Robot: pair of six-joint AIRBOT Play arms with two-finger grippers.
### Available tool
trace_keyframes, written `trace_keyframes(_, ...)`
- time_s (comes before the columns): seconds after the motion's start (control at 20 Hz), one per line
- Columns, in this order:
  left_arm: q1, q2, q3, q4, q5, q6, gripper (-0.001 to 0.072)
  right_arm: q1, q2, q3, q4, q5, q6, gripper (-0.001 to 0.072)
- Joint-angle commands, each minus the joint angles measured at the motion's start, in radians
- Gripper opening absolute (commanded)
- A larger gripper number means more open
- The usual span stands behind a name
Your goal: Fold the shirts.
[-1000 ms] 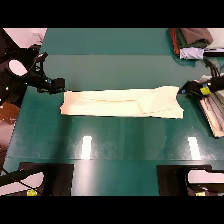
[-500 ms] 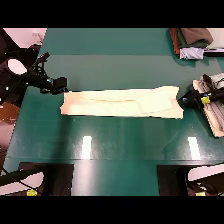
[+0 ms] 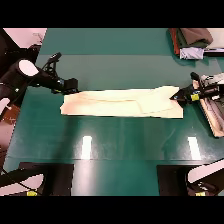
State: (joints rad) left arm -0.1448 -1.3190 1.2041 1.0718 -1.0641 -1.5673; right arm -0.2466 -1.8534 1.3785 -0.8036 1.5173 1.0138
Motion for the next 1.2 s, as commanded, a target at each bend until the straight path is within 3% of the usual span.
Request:
trace_keyframes(0.0, -0.084, 0.000, 0.000, -0.001, 0.087, -0.015, 0.0022, 0.034, -0.002, 0.003, 0.001, 0.032, -0.003, 0.0430)
trace_keyframes(0.1, -0.120, -0.003, 0.001, 0.001, 0.119, -0.015, 0.0022, 0.037, -0.002, 0.003, 0.001, 0.056, -0.003, 0.0417)
trace_keyframes(0.15, -0.136, -0.013, 0.003, 0.000, 0.137, -0.016, 0.0021, 0.037, -0.001, 0.003, 0.001, 0.069, -0.003, 0.0259)
trace_keyframes(0.2, -0.150, -0.028, 0.005, -0.001, 0.150, -0.016, 0.0022, 0.037, 0.003, 0.002, 0.001, 0.079, -0.003, 0.0156)
trace_keyframes(0.3, -0.182, -0.074, 0.007, -0.005, 0.155, -0.021, 0.0022, 0.032, 0.026, -0.003, -0.002, 0.076, -0.003, 0.0018)
trace_keyframes(0.5, -0.274, -0.216, 0.064, -0.008, 0.160, -0.023, 0.0022, 0.021, 0.122, -0.002, 0.000, 0.054, 0.017, 0.0019)
trace_keyframes(0.75, -0.385, -0.456, 0.330, -0.011, 0.129, -0.024, 0.0022, 0.068, 0.280, 0.006, 0.000, 0.076, 0.126, 0.0018)
trace_keyframes(1.15, -0.452, -0.624, 0.507, -0.061, 0.136, -0.034, 0.0022, 0.284, 0.346, 0.330, 0.001, 0.143, 0.326, 0.0019)
